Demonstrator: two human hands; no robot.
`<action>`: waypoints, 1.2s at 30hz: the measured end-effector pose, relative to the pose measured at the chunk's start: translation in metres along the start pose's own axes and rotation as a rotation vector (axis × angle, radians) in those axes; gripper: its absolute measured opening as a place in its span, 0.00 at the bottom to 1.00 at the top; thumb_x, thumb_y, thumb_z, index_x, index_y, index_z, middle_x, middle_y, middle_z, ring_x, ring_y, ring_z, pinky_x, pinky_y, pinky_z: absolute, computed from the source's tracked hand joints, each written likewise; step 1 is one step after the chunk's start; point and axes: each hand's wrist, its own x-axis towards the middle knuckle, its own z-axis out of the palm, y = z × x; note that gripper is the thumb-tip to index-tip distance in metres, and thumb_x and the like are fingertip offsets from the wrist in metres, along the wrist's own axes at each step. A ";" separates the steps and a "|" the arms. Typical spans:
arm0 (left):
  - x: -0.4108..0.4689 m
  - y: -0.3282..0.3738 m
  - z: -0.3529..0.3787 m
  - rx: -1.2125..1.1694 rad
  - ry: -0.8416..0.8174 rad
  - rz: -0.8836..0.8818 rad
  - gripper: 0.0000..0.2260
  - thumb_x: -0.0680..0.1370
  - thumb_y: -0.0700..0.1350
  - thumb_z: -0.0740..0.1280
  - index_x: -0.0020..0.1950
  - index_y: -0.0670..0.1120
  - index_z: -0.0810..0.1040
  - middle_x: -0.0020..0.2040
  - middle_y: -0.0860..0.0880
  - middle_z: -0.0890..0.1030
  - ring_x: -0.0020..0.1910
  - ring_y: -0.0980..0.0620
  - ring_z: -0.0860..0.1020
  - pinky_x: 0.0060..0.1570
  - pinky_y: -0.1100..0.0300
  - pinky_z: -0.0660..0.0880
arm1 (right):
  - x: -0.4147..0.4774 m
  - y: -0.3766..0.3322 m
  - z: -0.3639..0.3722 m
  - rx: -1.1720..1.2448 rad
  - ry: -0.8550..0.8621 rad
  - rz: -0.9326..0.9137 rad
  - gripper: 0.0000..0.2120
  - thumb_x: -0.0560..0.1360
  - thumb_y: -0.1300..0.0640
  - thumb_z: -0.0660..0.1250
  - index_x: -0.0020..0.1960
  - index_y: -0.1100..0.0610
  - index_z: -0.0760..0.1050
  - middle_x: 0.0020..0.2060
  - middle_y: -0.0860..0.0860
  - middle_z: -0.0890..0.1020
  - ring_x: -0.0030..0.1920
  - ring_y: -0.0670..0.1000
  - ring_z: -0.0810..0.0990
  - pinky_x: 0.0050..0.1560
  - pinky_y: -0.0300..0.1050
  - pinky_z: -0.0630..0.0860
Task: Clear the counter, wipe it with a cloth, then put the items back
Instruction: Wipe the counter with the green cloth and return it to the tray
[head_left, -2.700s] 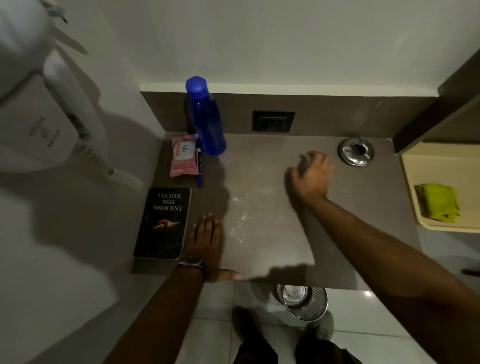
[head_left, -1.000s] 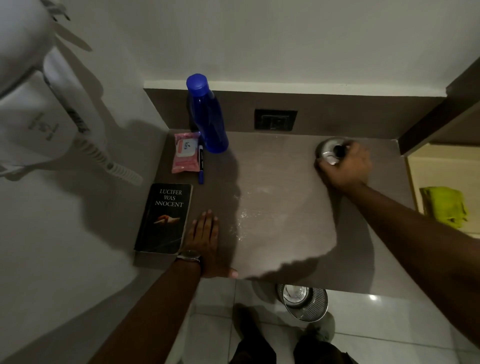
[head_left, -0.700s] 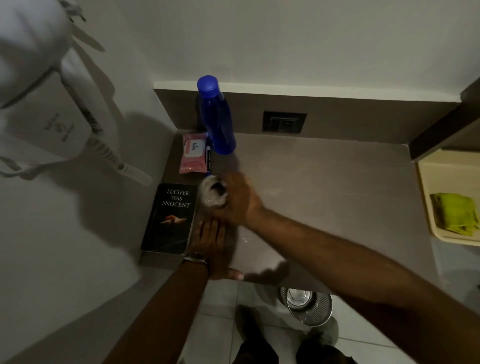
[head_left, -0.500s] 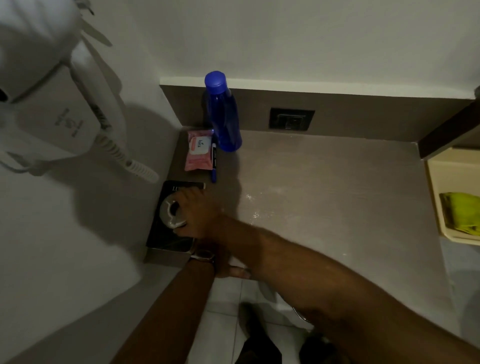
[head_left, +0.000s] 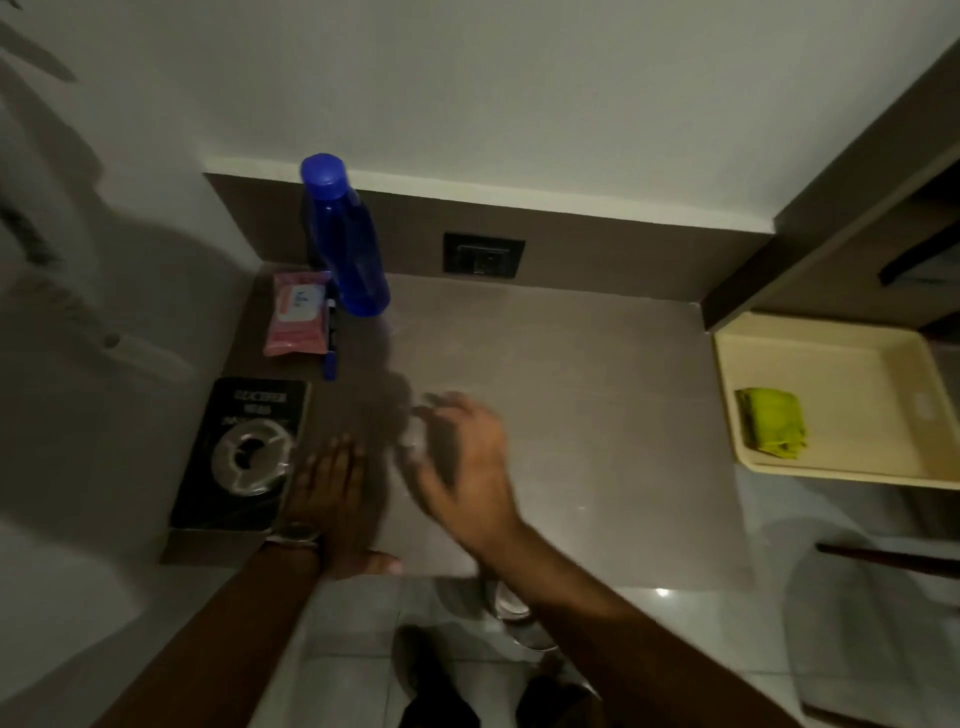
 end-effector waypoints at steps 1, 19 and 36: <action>0.002 -0.002 0.001 -0.034 -0.095 -0.003 0.60 0.72 0.82 0.46 0.70 0.27 0.73 0.70 0.24 0.73 0.65 0.24 0.77 0.64 0.31 0.76 | -0.007 0.023 -0.025 -0.050 0.122 0.088 0.20 0.81 0.45 0.68 0.71 0.49 0.74 0.74 0.40 0.67 0.76 0.53 0.69 0.78 0.47 0.61; 0.008 0.004 0.014 0.054 -0.154 -0.123 0.67 0.64 0.87 0.48 0.78 0.30 0.64 0.79 0.29 0.63 0.76 0.28 0.67 0.73 0.32 0.66 | 0.011 0.305 -0.299 -0.489 -0.001 1.349 0.51 0.73 0.36 0.76 0.81 0.63 0.56 0.74 0.66 0.68 0.75 0.69 0.68 0.76 0.64 0.69; 0.004 0.004 0.001 0.001 -0.157 -0.106 0.64 0.68 0.85 0.40 0.76 0.30 0.68 0.77 0.29 0.66 0.74 0.29 0.70 0.71 0.32 0.70 | 0.043 0.230 -0.228 -0.334 0.285 0.327 0.14 0.76 0.53 0.69 0.57 0.59 0.71 0.50 0.60 0.77 0.48 0.53 0.74 0.51 0.45 0.69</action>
